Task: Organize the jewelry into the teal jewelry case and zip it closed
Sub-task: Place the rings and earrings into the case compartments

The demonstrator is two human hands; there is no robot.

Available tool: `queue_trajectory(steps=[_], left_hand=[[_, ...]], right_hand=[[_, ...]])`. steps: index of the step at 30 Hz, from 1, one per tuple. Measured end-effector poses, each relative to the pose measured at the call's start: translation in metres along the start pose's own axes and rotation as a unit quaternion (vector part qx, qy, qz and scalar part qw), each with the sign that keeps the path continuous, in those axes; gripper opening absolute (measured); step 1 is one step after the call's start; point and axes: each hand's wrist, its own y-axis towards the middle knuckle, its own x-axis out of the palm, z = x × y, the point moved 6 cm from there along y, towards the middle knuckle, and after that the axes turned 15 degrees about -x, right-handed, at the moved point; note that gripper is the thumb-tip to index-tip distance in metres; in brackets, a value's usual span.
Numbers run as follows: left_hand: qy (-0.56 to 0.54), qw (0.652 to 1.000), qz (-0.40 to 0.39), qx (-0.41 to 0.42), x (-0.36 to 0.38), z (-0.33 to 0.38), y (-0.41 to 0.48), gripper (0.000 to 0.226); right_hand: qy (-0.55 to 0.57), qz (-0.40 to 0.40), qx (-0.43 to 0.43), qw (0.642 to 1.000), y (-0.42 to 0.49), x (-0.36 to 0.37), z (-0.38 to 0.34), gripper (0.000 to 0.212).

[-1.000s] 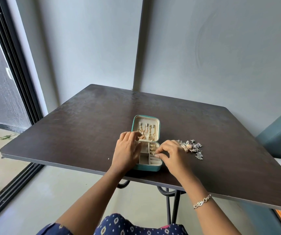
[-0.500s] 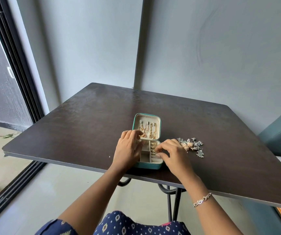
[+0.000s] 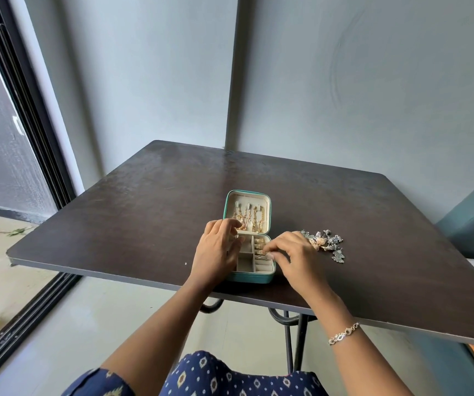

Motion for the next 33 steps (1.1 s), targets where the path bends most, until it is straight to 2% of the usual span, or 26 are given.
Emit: queue_trajectory(steps=[4, 8, 12, 18, 24, 30, 33], left_hand=[[0.001, 1.000, -0.003, -0.001, 0.000, 0.000, -0.001, 0.025], [-0.002, 1.000, 0.007, 0.004, -0.001, 0.000, -0.001, 0.023], [-0.001, 1.000, 0.012, 0.007, -0.001, 0.000, -0.001, 0.020], [0.001, 1.000, 0.008, 0.007, -0.001, 0.000, -0.001, 0.019], [0.009, 1.000, 0.005, 0.005, 0.000, 0.000, -0.001, 0.019], [0.012, 1.000, 0.004, 0.000, 0.000, 0.000, -0.001, 0.018], [0.018, 1.000, -0.005, -0.002, 0.000, 0.000, -0.001, 0.029]], right_hand=[[0.012, 0.057, 0.016, 0.998, -0.009, -0.007, 0.006, 0.009], [0.025, 0.081, 0.021, 0.996, -0.018, -0.006, 0.013, 0.009], [0.067, 0.116, 0.076, 0.988, -0.028, -0.011, 0.026, 0.010], [0.044, 0.138, 0.141, 0.979, -0.028, -0.032, 0.053, 0.011], [0.007, 0.016, 0.212, 0.977, -0.004, -0.023, 0.078, 0.013], [-0.051, -0.193, 0.173, 0.965, 0.017, -0.001, 0.082, 0.029], [-0.076, -0.231, 0.167, 0.956, 0.018, 0.004, 0.083, 0.028]])
